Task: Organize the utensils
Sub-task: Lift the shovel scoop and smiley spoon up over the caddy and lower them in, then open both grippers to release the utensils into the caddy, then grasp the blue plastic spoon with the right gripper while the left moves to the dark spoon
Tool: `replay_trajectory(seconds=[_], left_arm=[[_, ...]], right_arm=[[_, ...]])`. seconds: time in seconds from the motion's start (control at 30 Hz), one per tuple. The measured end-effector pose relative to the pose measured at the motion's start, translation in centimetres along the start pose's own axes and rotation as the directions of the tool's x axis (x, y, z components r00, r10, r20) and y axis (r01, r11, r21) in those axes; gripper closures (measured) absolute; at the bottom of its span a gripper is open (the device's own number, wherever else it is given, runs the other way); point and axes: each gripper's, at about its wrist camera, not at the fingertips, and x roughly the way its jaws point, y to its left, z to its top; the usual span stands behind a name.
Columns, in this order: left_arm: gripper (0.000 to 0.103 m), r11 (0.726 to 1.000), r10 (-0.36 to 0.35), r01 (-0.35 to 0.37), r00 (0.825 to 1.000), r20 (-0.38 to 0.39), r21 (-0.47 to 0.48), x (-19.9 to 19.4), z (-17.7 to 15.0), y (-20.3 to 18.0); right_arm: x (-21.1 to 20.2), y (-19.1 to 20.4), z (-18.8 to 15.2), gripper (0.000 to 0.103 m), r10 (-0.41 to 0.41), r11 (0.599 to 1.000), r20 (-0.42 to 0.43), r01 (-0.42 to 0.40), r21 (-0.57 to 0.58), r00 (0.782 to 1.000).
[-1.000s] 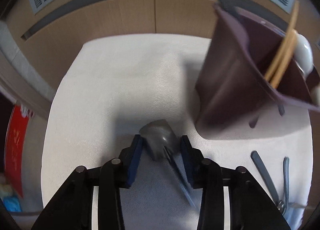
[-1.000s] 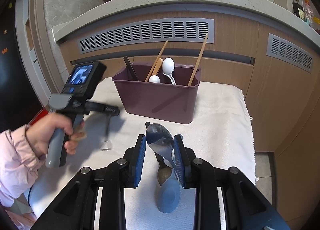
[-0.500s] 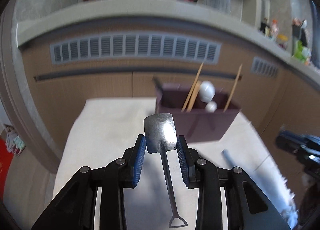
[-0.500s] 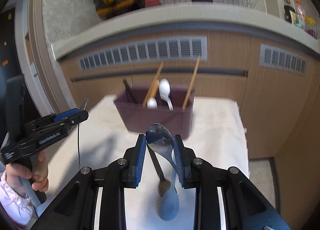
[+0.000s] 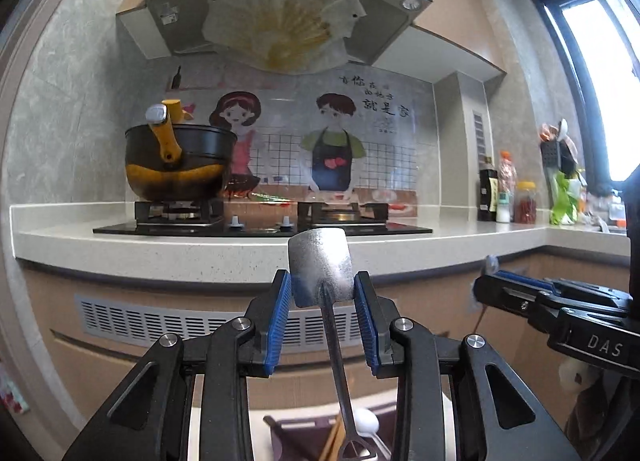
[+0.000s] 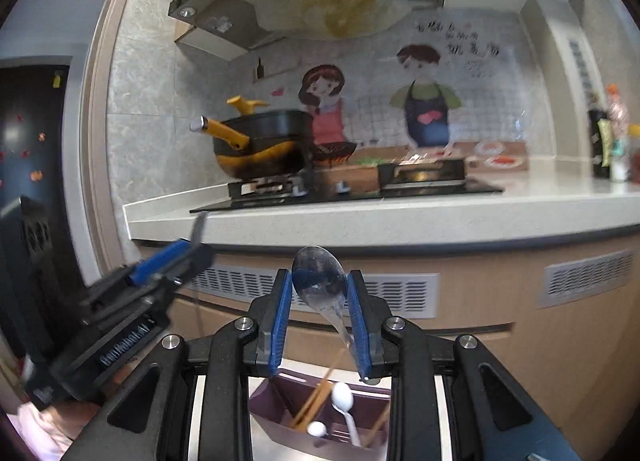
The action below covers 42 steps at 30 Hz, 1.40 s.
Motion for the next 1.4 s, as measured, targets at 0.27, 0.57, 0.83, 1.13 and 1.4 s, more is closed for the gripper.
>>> replay_trajectory(seconds=[0.27, 0.57, 0.83, 1.13, 1.4], left_arm=[[0.070, 0.999, 0.010, -0.015, 0.992, -0.124, -0.040, 6.7, -6.3, 2.2], [0.069, 1.000, 0.006, -0.013, 0.963, -0.268, -0.023, 10.5, -14.1, 2.1], [0.055, 0.999, 0.031, -0.045, 0.923, -0.383, -0.025, 10.2, -15.2, 2.2], [0.034, 0.995, 0.070, -0.093, 0.908, -0.414, -0.036, 3.2, -12.1, 3.0], [0.032, 0.997, 0.076, -0.078, 0.832, -0.550, 0.020, -1.7, -16.0, 1.9]], right_arm=[[7.4, -3.1, -5.0, 0.077, -0.002, 0.997, -0.187, 0.015, 0.071, 0.982], [10.3, -4.6, -11.0, 0.076, -0.006, 0.992, -0.354, 0.049, 0.113, 0.935], [7.8, -3.5, -11.9, 0.055, -0.119, 0.992, -0.393, 0.122, -0.017, 0.912], [1.9, -1.3, -12.8, 0.008, -0.314, 0.944, -0.368, 0.248, -0.217, 0.875], [-0.9, 0.1, -20.0, 0.002, -0.341, 0.931, -0.504, 0.213, -0.295, 0.793]])
